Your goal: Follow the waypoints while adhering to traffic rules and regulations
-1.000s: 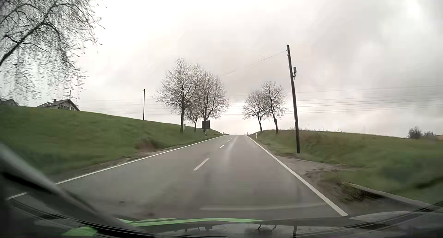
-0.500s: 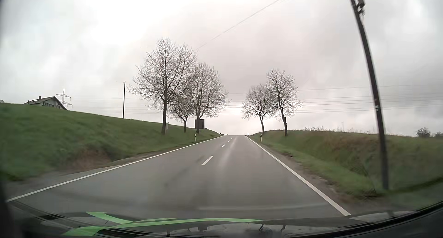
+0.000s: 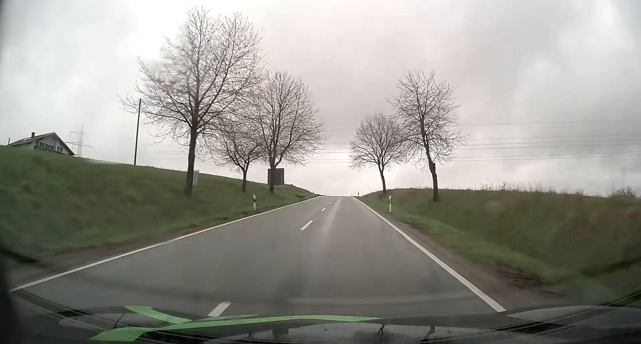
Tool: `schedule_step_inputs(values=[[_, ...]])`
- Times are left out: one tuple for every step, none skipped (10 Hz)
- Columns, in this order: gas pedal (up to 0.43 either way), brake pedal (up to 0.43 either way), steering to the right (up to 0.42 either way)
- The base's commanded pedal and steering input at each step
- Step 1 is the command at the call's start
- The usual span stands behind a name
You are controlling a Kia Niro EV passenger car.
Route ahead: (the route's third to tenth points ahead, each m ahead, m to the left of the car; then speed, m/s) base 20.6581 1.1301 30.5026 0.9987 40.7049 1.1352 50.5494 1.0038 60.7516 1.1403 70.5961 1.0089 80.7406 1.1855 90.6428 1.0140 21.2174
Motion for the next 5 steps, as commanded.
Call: schedule_step_inputs(values=[[0.331,0.000,0.001],[0.311,0.000,0.001],[0.319,0.000,0.001],[0.339,0.000,0.000],[0.358,0.000,0.000]])
